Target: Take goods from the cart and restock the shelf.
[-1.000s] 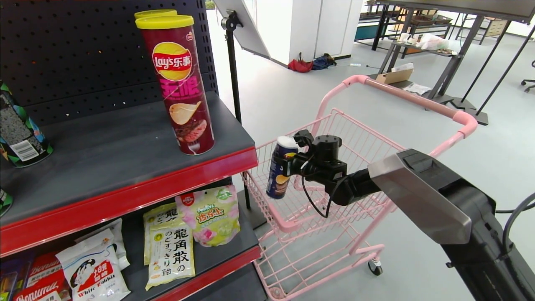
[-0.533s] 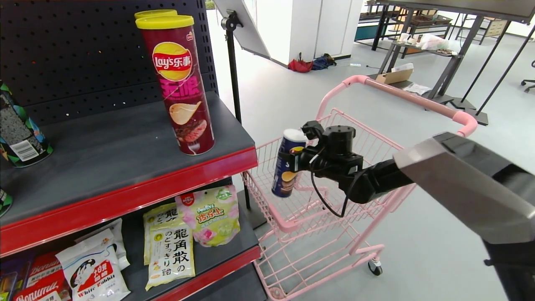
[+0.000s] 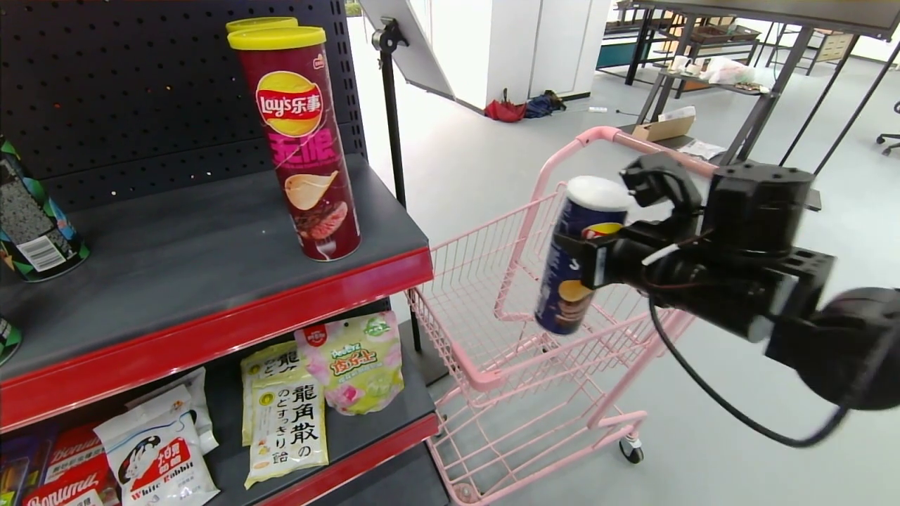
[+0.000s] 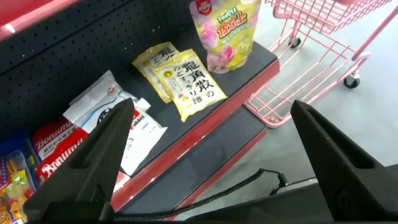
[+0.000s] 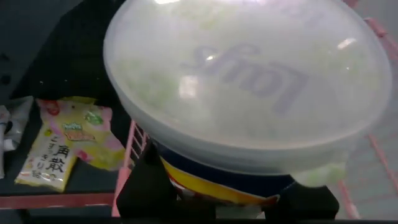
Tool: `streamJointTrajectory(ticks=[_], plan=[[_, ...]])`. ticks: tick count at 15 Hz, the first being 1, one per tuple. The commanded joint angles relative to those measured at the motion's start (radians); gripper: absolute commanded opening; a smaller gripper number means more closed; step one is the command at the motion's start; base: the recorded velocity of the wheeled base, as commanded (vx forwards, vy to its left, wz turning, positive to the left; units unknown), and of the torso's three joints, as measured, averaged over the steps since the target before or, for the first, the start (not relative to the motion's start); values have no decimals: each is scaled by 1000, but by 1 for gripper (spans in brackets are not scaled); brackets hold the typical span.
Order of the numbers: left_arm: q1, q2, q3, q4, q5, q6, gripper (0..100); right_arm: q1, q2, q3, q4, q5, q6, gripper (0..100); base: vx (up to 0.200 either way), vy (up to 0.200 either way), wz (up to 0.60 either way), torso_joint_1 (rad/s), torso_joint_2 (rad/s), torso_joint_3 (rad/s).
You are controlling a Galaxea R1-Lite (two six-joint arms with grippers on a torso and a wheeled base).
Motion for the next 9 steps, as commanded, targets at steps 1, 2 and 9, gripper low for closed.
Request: streamJointTrajectory(ticks=[1,2,9], plan=[[2,43,-43,4,1,-1,100,-14,-432,209,223,-169,-91,0,0,0,0,0,0,0],[2,46,-59,22,1,1,100,-45,-567,195,439,-184,-94,0,0,0,0,0,0,0],[-3,33,7,-34,-22,-8,100,-305,-1078,321,821,-175,-96,0,0,0,0,0,0,0]])
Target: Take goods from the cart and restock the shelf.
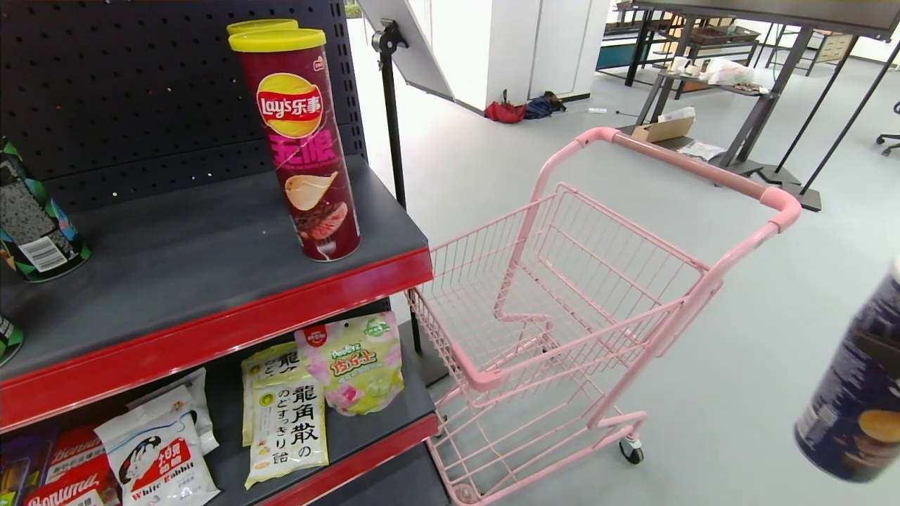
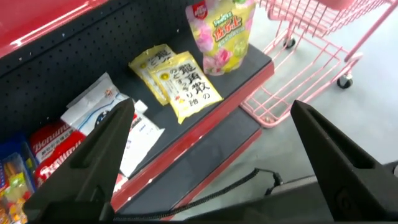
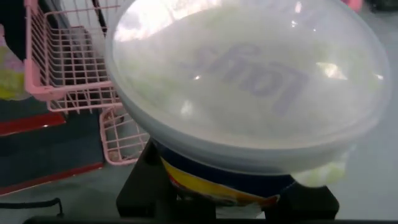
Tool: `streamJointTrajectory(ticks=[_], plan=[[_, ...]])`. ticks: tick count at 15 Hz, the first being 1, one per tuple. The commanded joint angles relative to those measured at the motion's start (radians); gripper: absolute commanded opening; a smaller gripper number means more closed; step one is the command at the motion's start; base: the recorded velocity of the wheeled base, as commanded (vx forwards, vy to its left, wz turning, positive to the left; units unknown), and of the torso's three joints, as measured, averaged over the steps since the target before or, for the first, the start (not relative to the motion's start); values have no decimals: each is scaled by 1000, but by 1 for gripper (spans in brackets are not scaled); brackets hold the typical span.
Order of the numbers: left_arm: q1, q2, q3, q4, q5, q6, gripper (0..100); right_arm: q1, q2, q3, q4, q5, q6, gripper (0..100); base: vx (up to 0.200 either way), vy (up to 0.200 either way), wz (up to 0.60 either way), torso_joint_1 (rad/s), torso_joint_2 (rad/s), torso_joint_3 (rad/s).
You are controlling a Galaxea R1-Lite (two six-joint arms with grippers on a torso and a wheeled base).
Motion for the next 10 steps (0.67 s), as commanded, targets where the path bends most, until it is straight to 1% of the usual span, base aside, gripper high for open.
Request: streamJointTrajectory(ticks=[1,2,3,5,6,7,10], plan=[[-3,3,59,-65,-6,0,100,-127,-239,78,104,9,-2,0,0,0,0,0,0,0],[-2,5,82,-111,-12,3,100,-128,-262,85,113,26,1,0,0,0,0,0,0,0],[-2,11,77,-114,-9,10,100,-131,-271,90,113,34,1,0,0,0,0,0,0,0],[-2,40,57,-120,-12,16,100,-131,-275,91,113,34,5,0,0,0,0,0,0,0],[-2,40,57,-120,-12,16,100,-131,-275,91,113,34,5,0,0,0,0,56,-188,-119],[-3,83,25,-122,-12,27,100,-127,-268,91,113,36,5,0,0,0,0,105,-344,-227],[-5,137,-27,-122,-15,29,100,-127,-235,91,105,66,5,0,0,0,0,167,-486,-316]])
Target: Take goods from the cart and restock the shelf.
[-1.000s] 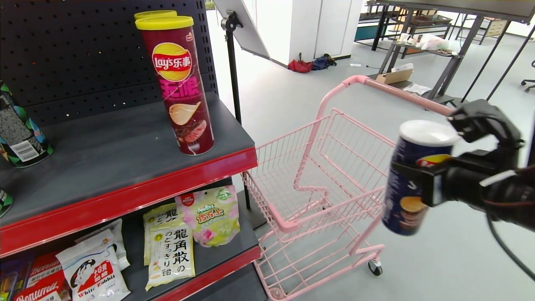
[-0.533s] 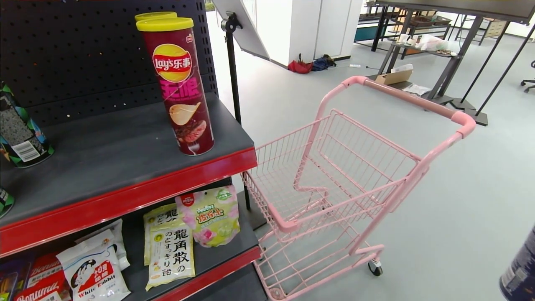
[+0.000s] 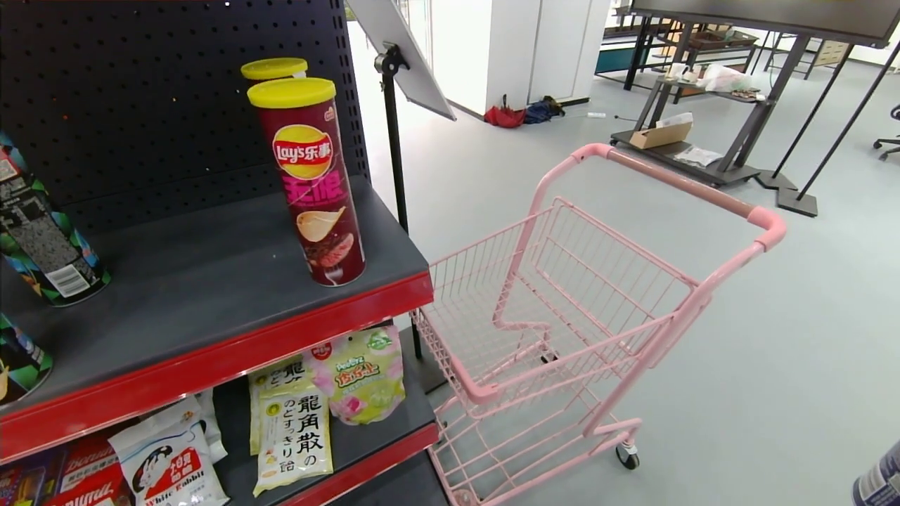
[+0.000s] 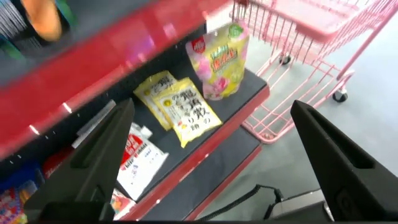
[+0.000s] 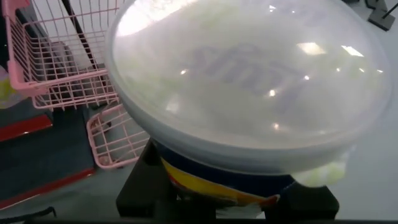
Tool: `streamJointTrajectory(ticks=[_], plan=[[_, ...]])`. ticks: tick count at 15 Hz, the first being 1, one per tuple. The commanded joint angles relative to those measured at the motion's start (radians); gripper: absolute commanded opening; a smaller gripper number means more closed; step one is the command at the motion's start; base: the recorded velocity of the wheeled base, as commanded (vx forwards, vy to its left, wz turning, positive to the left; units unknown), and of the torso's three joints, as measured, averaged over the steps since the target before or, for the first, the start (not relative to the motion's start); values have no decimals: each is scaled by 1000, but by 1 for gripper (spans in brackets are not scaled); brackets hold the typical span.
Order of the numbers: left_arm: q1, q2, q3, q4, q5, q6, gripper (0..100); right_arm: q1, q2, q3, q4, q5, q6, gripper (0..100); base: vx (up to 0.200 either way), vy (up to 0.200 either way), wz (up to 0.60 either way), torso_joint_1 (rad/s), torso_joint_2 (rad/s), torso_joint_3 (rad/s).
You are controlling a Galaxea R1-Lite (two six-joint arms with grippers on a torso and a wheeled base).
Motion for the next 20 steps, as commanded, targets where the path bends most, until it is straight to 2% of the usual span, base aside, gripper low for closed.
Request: streamJointTrajectory(ticks=[1,5,11,20], plan=[[-2,47,-22,1,0,0,100,0,36,-9,-3,2,-1,0,0,0,0,188,-554,-354],[-23,87,-36,-17,0,0,100,0,62,-12,-4,2,-2,0,0,0,0,221,-597,-368],[-23,117,-35,-58,3,0,100,0,87,-16,-6,2,-4,0,0,0,0,175,-420,-256],[-23,110,-29,-55,8,12,100,-3,76,6,-4,2,-2,0,0,0,600,22,-44,-27]])
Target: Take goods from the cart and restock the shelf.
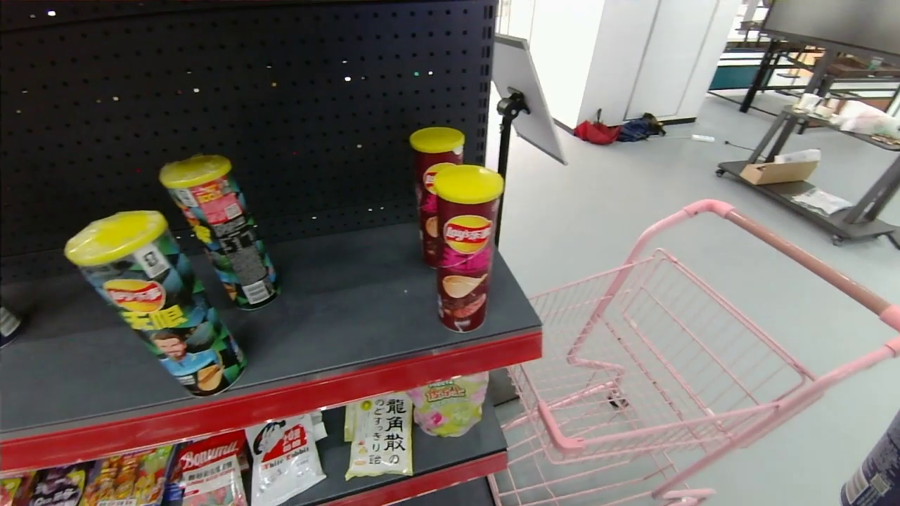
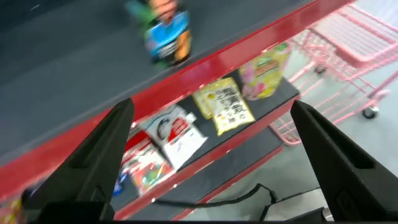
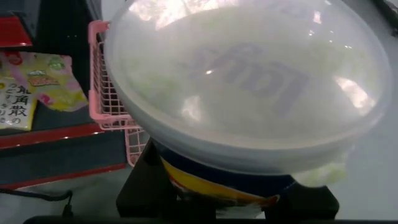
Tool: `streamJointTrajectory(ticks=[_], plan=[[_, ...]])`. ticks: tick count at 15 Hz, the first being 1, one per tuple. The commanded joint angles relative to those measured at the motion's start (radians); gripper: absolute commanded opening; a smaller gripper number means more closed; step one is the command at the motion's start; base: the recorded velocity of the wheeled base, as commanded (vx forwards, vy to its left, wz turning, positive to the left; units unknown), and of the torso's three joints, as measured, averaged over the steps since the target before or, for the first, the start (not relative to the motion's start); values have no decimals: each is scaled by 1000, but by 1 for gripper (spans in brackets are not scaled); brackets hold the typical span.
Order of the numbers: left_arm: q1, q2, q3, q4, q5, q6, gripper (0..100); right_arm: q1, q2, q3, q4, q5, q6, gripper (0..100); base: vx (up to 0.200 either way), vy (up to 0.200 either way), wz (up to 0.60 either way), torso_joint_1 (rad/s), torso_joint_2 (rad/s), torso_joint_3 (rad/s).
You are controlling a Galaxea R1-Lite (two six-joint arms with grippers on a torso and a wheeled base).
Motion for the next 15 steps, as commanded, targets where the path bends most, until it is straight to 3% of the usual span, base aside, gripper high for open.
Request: streamJointTrajectory(ticks=[1,6,15], plan=[[3,-2,2,4,5,8,100,0,2,8,1,0,1,0,0,0,600,2,7,2],[3,3,2,7,44,31,100,3,-52,62,0,0,-1,0,0,0,600,2,4,1],[3,-11,15,8,50,31,100,0,-208,155,1,-9,2,0,0,0,0,0,0,0]])
